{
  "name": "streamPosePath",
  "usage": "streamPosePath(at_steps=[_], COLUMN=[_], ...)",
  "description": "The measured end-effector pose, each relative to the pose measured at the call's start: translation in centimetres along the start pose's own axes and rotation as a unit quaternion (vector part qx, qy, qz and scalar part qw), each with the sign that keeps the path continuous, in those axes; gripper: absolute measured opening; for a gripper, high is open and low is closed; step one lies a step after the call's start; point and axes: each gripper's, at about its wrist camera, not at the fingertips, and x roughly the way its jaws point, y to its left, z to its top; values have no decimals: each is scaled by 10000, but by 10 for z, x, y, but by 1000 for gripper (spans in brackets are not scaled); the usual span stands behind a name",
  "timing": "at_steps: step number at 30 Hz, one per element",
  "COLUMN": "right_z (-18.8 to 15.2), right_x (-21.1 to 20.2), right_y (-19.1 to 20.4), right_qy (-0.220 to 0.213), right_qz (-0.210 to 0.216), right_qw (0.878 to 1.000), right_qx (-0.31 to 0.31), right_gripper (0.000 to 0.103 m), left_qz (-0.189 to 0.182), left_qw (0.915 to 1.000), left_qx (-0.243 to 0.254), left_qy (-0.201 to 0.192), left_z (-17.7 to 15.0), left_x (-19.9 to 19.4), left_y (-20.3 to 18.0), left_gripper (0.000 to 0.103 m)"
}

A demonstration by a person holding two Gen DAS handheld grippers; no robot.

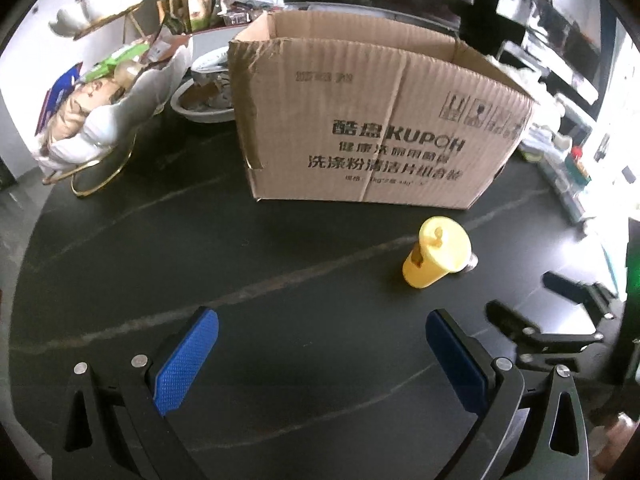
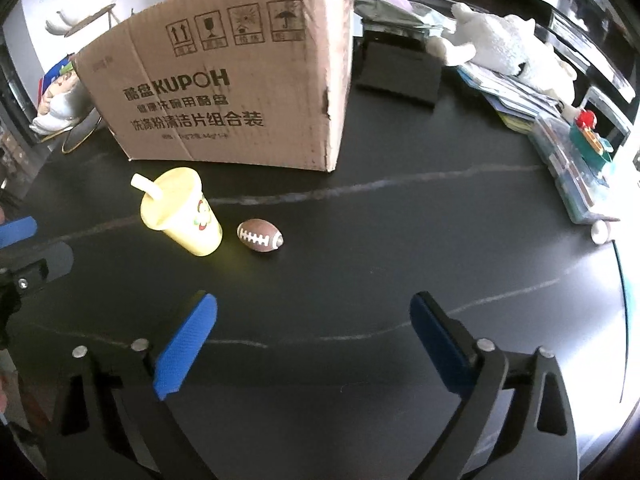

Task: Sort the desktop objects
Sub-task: 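Lower the right tool onto the brown toy football and close it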

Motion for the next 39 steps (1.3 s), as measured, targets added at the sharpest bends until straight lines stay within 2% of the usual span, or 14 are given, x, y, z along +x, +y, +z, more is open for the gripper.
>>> streamPosePath(at_steps=[3,9,18,23,28,30,32,36,39], right_z=[2,10,24,29,31,32,33,35,35], right_x=[5,16,29,36,38,38,37,35,32], right_y=[3,5,10,16,22,23,22,21,18], right_qy=[22,88,114,156,158,144,125,169,160], right_qz=[20,150,294,302,314,282,274,398,392], right_qw=[10000,9998,9994,9991,9987,9987,9987,9983,9986], right_qx=[-39,-2,-158,-269,-379,-408,-408,-379,-315], right_gripper=[87,81,72,62,56,52,37,28,27], left_qz=[196,310,269,249,263,269,275,287,296], left_qw=[9998,9992,9989,9988,9985,9985,9984,9982,9981], left_qx=[82,142,149,116,170,196,223,276,316], left_qy=[19,225,352,405,439,440,441,444,445], left_z=[0,1,3,3,1,0,0,-1,-2], left_x=[3,15,24,27,29,28,28,28,27], left_y=[-2,-3,-1,1,-1,-2,-3,-6,-8], left_gripper=[103,103,103,103,103,103,103,103,102])
